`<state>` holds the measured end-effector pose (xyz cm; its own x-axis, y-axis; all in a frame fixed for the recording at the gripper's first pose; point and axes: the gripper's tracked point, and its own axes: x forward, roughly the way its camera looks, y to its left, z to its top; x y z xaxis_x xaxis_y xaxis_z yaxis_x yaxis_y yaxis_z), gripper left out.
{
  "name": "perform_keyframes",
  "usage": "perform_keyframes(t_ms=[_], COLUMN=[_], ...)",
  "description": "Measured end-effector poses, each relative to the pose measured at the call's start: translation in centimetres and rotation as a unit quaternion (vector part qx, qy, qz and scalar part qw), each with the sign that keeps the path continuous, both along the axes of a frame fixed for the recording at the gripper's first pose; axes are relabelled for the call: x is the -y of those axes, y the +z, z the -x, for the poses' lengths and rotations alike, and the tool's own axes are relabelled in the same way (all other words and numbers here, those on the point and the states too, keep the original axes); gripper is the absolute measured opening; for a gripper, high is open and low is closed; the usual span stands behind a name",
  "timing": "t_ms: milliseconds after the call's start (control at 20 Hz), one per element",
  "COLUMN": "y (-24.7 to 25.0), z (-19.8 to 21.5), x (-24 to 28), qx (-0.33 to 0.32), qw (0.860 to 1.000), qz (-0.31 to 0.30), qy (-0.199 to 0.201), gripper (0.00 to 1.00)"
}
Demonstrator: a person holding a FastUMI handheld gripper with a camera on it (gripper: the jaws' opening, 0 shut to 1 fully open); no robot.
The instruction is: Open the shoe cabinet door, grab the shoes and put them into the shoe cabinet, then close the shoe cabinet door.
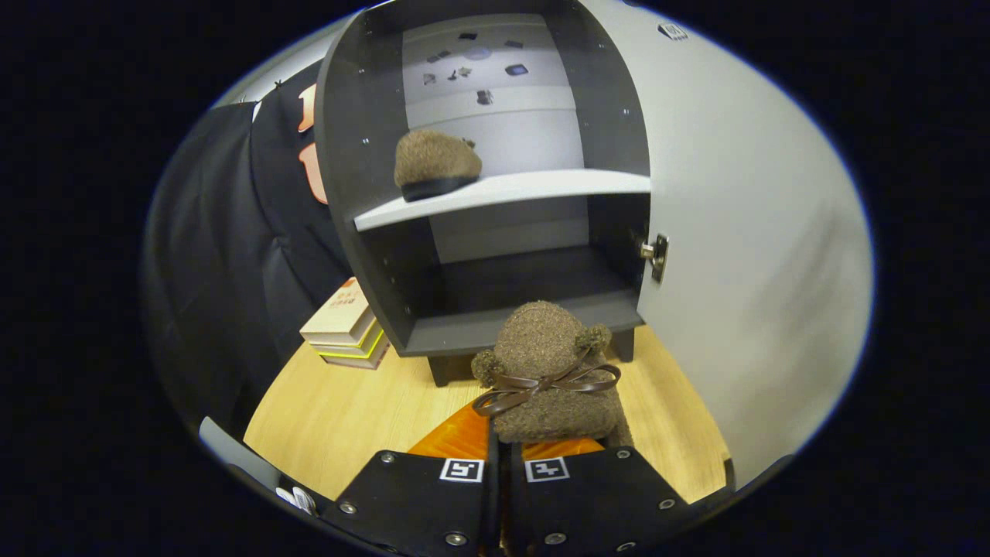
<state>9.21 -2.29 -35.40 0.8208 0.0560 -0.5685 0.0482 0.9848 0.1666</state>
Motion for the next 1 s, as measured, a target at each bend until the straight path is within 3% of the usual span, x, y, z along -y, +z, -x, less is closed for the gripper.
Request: perform_keyframes(t_ms=[400, 700, 1000], y=[9.8, 13.7, 13.5], z=[-1.6, -10.5, -19.2], x=[1.2, 3.3, 4.2], qx=[0.048, 0.072, 0.072], qw=[0.999, 0.997, 0.997], qz=[0.006, 0.002, -0.006], qy=[-0.017, -0.012, 0.012], gripper=[0.05, 0.05, 0.05])
